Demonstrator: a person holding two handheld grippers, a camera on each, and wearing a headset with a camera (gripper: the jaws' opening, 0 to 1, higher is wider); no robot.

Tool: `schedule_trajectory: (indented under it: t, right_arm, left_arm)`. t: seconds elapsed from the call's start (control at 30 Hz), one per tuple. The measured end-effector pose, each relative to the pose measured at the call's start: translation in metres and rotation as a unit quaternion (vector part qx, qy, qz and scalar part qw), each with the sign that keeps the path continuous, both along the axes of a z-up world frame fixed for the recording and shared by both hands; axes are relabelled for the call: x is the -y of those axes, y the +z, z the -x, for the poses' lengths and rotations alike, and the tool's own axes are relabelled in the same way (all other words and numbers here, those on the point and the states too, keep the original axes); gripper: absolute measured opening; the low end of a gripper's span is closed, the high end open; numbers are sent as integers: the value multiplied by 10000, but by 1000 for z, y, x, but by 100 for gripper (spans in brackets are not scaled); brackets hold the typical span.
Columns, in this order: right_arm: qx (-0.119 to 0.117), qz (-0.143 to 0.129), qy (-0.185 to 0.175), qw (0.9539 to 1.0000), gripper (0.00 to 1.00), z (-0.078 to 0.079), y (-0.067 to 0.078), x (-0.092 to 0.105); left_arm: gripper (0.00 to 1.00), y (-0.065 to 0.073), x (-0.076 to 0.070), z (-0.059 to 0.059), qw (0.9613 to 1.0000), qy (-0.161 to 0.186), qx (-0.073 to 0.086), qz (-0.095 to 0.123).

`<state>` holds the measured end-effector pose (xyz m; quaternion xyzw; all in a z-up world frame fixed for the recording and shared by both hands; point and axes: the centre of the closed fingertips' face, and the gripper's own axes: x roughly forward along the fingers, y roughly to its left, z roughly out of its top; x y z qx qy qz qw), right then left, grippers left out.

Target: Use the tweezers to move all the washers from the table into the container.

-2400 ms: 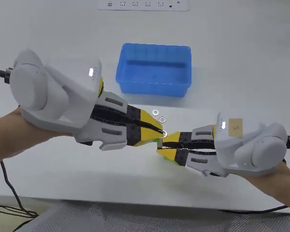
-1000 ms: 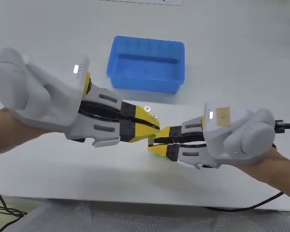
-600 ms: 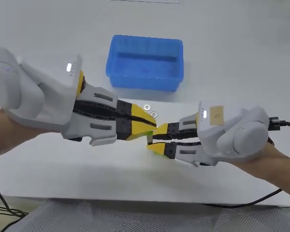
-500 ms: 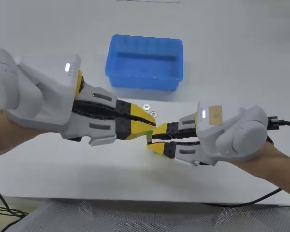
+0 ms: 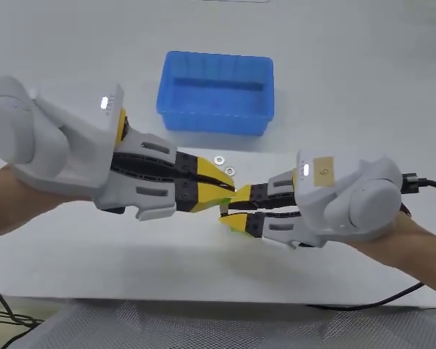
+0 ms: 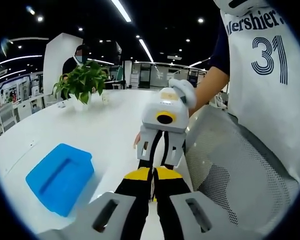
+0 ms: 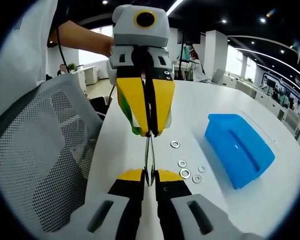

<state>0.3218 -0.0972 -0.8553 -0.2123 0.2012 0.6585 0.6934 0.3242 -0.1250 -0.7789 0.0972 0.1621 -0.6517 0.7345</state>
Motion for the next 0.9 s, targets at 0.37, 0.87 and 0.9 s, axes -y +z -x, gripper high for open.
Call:
schedule_trajectory:
  t: [0.37,0.87,0.9]
  right_arm:
    - [63,13,-30,10000,9,-1,0,-3]
    - [490,-45,-149,9987,11,-13,18,-4]
    - [510,-32,-173,9985,11,-15,19,-3]
  left_arm:
    - [5,0,-5,1,9997,-75,147,-178]
    - [5,16,-5,-8,9988,-140,400,-234]
    - [5,17,-4,-9,9988,-146,411,-233]
